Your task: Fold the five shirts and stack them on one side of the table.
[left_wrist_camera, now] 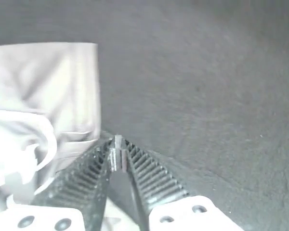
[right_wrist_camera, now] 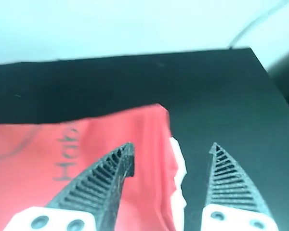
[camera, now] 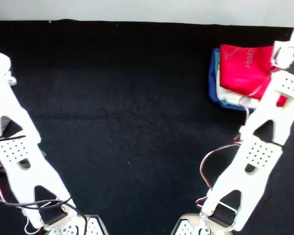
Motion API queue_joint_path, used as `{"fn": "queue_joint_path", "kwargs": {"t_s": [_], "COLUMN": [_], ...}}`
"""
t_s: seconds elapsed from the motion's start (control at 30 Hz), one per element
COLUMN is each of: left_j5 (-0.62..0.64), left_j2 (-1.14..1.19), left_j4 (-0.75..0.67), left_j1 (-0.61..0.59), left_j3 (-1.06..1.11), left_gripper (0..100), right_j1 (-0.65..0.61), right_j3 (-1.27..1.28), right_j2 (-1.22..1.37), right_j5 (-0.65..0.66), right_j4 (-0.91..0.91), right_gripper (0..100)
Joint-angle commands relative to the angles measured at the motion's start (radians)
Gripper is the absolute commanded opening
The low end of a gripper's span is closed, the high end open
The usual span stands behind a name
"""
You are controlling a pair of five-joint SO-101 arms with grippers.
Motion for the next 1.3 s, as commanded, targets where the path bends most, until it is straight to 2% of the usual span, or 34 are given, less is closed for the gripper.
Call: {"fn": "queue_joint_path", "kwargs": {"t_s": [0.0, 0.07, 0.17, 0.33, 0.63, 0.7, 0.83, 0.93, 1.03, 1.1, 1.2, 1.27], "left_j5": [-0.008, -0.008, -0.008, -0.008, -0.008, -0.008, -0.008, -0.008, -0.009, -0.034, -0.172, -0.229], "left_j2": [-0.096, -0.105, -0.108, -0.099, -0.105, -0.101, -0.107, -0.110, -0.108, -0.107, -0.107, -0.107], "left_j4": [0.008, 0.008, 0.008, 0.008, 0.008, 0.008, 0.008, 0.008, 0.008, 0.008, 0.008, 0.006], "left_j1": [-0.059, -0.088, -0.136, -0.232, -0.344, -0.367, -0.381, -0.384, -0.424, -0.446, -0.469, -0.492], "left_j3": [-0.004, -0.004, -0.004, -0.004, -0.002, 0.018, 0.200, 0.308, 0.303, 0.308, 0.355, 0.386], "left_gripper": [1, 1, 1, 1, 1, 1, 1, 1, 2, 7, 19, 23], "right_j1": [-0.042, -0.036, 0.012, 0.081, 0.081, 0.067, 0.044, 0.031, 0.008, -0.004, -0.028, -0.051], "right_j3": [0.024, 0.058, 0.070, 0.070, 0.050, 0.016, -0.081, -0.130, -0.145, -0.147, -0.139, -0.137], "right_j2": [0.021, 0.070, 0.145, 0.242, 0.288, 0.259, 0.168, 0.088, 0.016, -0.036, -0.114, -0.153], "right_j5": [-0.009, 0.005, 0.064, 0.064, 0.061, 0.035, -0.095, -0.110, -0.109, -0.107, -0.106, -0.083], "right_j4": [-0.065, -0.154, -0.236, -0.344, -0.346, -0.312, -0.188, -0.071, 0.053, 0.139, 0.251, 0.315], "right_gripper": [9.2, 0.8, 2.9, 4.9, 4.9, 4.9, 6.4, 10.7, 10.9, 11.0, 11.1, 11.1]}}
